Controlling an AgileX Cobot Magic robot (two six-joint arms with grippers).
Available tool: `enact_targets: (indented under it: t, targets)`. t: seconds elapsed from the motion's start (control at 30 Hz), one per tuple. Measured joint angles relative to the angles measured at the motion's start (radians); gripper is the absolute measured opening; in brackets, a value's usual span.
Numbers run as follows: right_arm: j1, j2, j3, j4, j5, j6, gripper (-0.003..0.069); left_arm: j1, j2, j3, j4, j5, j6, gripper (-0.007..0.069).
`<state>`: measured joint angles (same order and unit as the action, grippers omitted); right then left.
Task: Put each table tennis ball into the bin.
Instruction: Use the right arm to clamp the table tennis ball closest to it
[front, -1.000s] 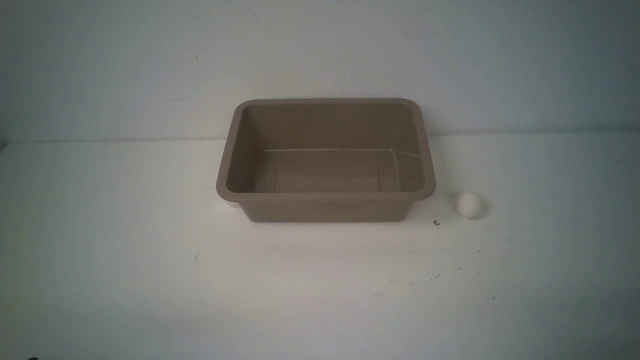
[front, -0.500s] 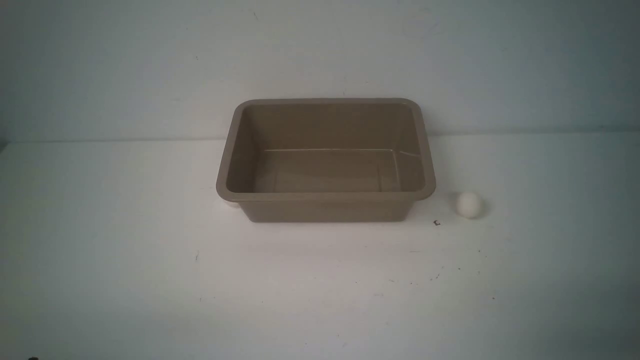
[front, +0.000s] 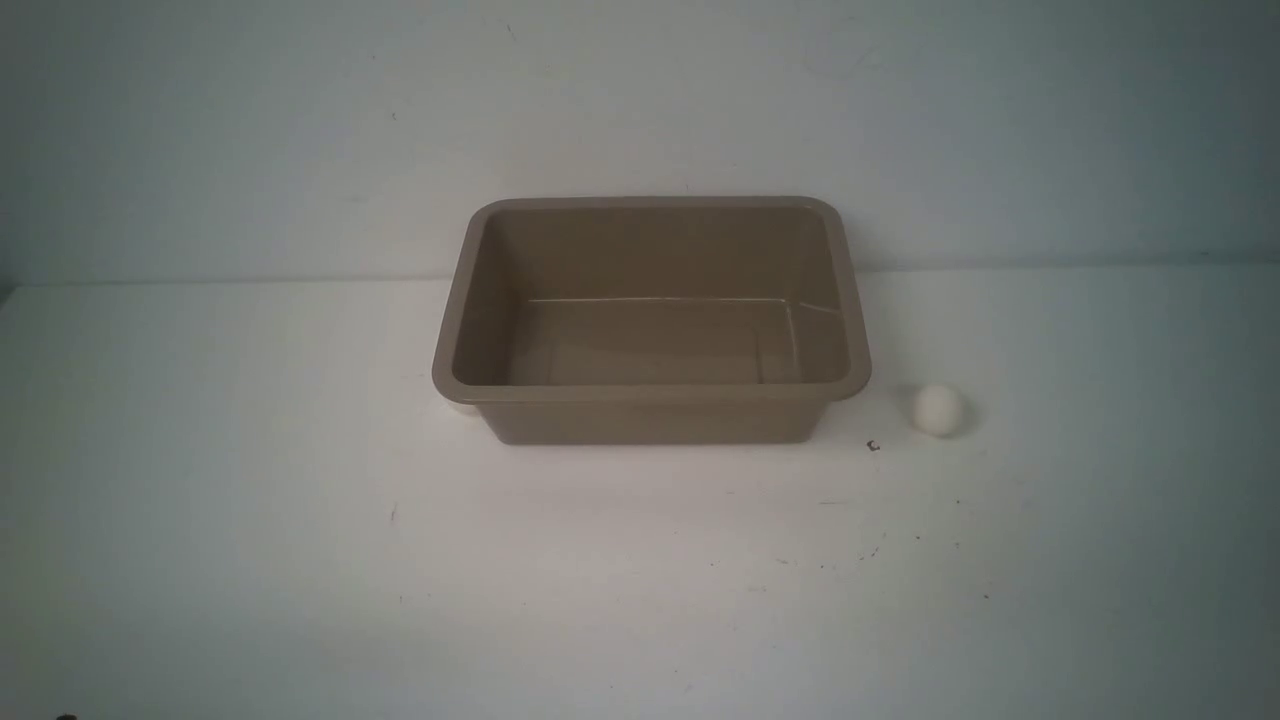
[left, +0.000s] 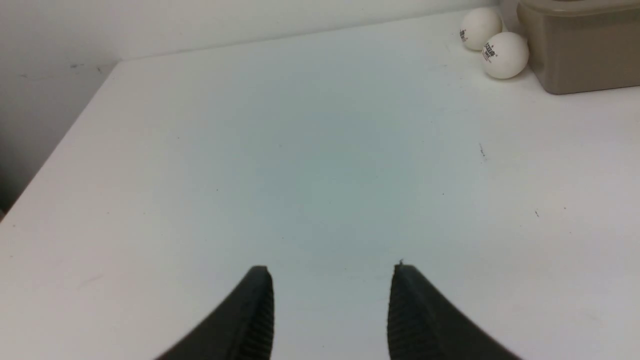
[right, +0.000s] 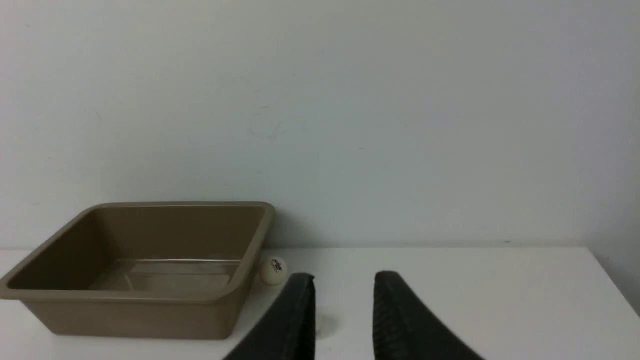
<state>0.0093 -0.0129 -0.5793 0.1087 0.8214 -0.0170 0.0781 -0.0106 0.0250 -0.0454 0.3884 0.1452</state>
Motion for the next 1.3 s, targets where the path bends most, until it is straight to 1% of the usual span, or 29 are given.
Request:
enact_targets:
  t: [0.2, 0.43, 0.63, 0.7, 0.83, 0.97, 1.03, 1.1, 1.17, 1.23, 1.3]
  targets:
    - [0.000, 0.000, -0.005, 0.039, -0.002, 0.000, 0.0159, 0.000, 0.000, 0.000, 0.000, 0.000, 0.000, 0.0289]
    - [0.000, 0.000, -0.005, 0.172, -0.029, 0.000, 0.0159, 0.000, 0.000, 0.000, 0.000, 0.000, 0.000, 0.0289]
    - [0.000, 0.000, -0.005, 0.258, -0.030, 0.000, 0.0159, 0.000, 0.000, 0.000, 0.002, -0.001, 0.004, 0.0289]
    - [0.000, 0.000, -0.005, 0.310, -0.032, 0.000, 0.0159, 0.000, 0.000, 0.000, 0.004, -0.001, 0.007, 0.0289]
    - [0.000, 0.000, -0.005, 0.337, -0.034, -0.003, 0.0159, 0.000, 0.000, 0.000, -0.003, -0.005, 0.010, 0.0289]
    - [0.000, 0.000, -0.005, 0.332, 0.047, -0.055, 0.0165, 0.000, 0.000, 0.002, -0.083, -0.034, 0.010, 0.0289]
    - [0.000, 0.014, -0.005, 0.326, 0.117, -0.141, 0.0195, 0.000, 0.000, 0.003, -0.145, -0.054, 0.010, 0.0289]
    - [0.000, 0.045, -0.005, 0.332, 0.149, -0.188, 0.0221, 0.000, 0.000, 0.003, -0.188, -0.061, 0.010, 0.0289]
    - [0.000, 0.107, -0.005, 0.334, 0.155, -0.214, 0.0242, 0.000, 0.000, 0.003, -0.279, -0.077, 0.000, 0.0289]
    - [0.000, 0.162, -0.005, 0.334, 0.148, -0.228, 0.0247, 0.000, 0.000, 0.003, -0.349, -0.090, -0.013, 0.0289]
    - [0.000, 0.279, -0.012, 0.331, 0.142, -0.254, 0.0249, 0.000, 0.000, 0.003, -0.459, -0.121, -0.019, 0.0289]
